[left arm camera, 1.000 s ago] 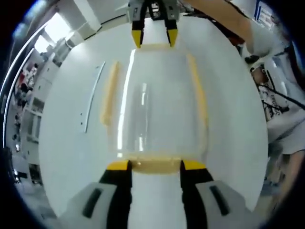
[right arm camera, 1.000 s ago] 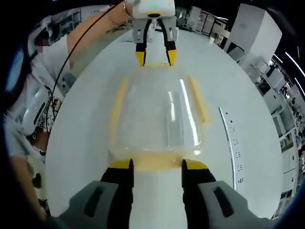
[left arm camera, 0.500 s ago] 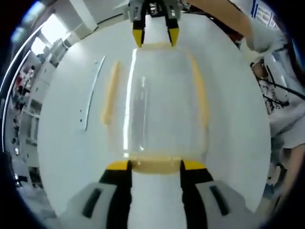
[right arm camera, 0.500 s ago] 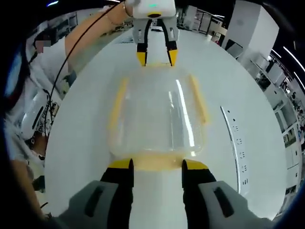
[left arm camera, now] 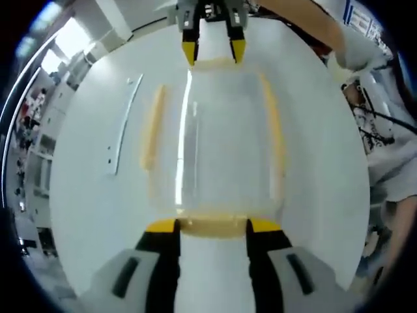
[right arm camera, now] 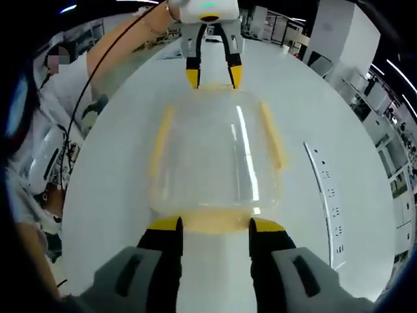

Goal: Snap each plastic latch of the storage box into its locked position after aligning the lid with the box until every specified latch is closed and the lid sits flush.

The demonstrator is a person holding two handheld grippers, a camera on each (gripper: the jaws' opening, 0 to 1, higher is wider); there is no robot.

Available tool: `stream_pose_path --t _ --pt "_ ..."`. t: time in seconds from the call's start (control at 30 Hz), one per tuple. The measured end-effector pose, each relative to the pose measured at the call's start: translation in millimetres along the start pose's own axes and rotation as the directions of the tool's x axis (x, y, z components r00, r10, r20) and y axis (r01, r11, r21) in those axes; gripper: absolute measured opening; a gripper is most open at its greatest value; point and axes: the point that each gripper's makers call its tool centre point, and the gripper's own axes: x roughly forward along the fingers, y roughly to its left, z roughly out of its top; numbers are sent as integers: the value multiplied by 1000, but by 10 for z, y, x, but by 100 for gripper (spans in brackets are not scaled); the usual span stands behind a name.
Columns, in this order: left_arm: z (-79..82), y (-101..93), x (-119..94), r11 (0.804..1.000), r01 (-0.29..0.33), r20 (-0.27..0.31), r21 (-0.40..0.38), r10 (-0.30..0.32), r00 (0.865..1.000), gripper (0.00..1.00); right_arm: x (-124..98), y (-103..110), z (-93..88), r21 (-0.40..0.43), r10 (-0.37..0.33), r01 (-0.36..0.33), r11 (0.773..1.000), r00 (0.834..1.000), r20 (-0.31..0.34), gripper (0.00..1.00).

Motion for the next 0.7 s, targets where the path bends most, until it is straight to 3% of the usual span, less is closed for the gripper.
stream_pose_path --t 0.27,0.33,0.43,0.57,0.7 --pt "-31 2 30 1000 -7 14 14 6 1000 39 31 -26 -6 11 17 -18 1000 1000 23 41" --pt "-49 1 38 1000 -19 32 -4 19 999 39 37 -10 -9 -18 10 -9 1000 998 63 41" --pt "-99 -12 18 999 -38 51 -1 38 998 39 -41 -10 -11 14 10 -12 1000 990 144 40" --pt "-151 21 -5 998 -67 53 -15 67 996 42 -125 -20 -64 17 -4 1 1000 989 151 38" --pt "-98 35 -46 995 -88 88 -40 91 992 43 -166 -18 -67 7 -28 27 1000 989 145 37"
